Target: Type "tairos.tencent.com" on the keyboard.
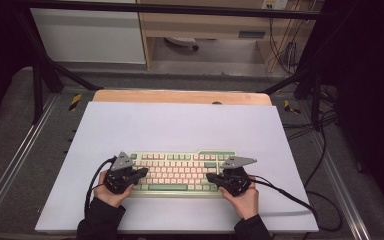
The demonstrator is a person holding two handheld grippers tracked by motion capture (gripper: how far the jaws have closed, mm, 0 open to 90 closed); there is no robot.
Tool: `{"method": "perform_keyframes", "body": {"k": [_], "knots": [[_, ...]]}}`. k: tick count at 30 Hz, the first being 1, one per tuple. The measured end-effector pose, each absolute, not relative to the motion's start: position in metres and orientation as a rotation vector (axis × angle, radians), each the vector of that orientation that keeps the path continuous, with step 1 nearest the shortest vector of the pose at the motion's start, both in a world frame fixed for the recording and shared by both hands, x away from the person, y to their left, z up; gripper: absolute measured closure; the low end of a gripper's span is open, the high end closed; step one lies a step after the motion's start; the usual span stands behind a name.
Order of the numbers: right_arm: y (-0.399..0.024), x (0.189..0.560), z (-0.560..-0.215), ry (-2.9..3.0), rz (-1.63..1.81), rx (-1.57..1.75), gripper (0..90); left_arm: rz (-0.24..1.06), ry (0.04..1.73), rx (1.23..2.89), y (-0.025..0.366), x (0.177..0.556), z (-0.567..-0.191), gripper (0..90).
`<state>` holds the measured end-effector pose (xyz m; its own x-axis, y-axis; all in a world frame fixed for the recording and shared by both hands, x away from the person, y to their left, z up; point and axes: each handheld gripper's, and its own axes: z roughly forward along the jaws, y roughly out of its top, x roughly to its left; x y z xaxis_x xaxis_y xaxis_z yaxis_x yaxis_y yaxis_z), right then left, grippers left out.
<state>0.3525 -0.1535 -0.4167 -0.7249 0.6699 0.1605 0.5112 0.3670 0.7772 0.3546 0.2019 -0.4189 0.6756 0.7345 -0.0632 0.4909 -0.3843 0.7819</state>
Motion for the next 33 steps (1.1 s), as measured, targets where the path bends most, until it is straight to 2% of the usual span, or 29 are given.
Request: {"method": "perform_keyframes", "body": {"k": [18, 33], "knots": [[-0.123, 0.353, -0.411, 2.482, 1.291, 1.024, 90.0, 0.374, 0.955, 2.044, 0.222, 0.344, -0.419, 89.9], [-0.075, 0.36, -0.412, 2.525, 1.283, 0.971, 90.0, 0.361, 0.952, 2.033, 0.224, 0.345, -0.42, 89.9]]}}
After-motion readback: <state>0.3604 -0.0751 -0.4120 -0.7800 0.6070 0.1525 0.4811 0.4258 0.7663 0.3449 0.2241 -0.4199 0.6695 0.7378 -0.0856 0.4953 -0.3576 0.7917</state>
